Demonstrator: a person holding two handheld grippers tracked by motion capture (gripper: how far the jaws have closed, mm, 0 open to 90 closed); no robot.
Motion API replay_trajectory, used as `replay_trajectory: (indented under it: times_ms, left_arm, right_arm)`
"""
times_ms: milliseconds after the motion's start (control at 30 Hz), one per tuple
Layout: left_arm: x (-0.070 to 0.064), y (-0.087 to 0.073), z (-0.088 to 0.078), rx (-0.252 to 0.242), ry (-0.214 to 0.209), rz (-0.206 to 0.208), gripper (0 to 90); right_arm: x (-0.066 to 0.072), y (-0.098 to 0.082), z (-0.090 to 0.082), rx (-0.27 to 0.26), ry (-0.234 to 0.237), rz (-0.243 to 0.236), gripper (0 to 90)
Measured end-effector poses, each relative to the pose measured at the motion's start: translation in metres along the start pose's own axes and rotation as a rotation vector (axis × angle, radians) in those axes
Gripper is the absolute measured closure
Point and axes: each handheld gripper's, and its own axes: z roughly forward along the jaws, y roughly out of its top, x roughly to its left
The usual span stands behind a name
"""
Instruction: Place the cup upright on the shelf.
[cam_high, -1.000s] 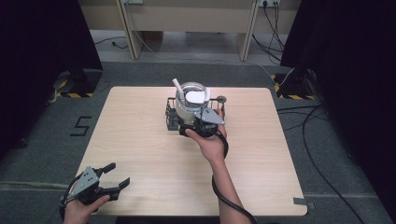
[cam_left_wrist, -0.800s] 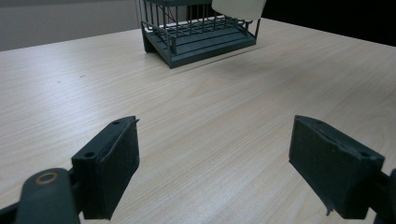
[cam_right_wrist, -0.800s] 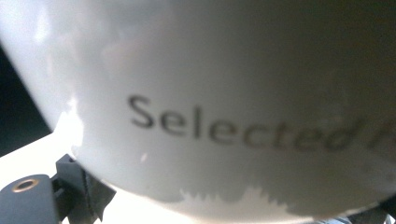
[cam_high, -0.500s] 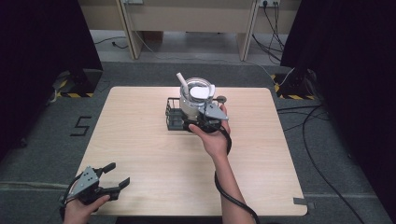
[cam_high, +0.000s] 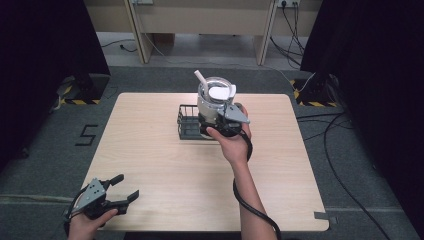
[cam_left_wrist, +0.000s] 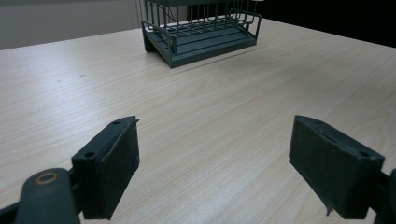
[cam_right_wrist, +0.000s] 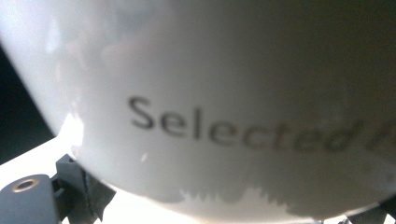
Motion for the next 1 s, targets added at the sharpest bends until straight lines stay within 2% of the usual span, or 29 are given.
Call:
replay_trajectory:
  times_ms: [667,1000]
  left_arm:
    - [0.000,0.000,0.000,-0.004,0.001,-0.007,15.6]
    - [0.001,0.000,0.000,-0.004,0.002,-0.009,15.6]
  right_arm:
    - [-0.021,0.020,0.014,0.013,-0.051,-0.008,10.4]
    - [-0.031,0.026,0.031,0.028,-0.079,-0.007,10.4]
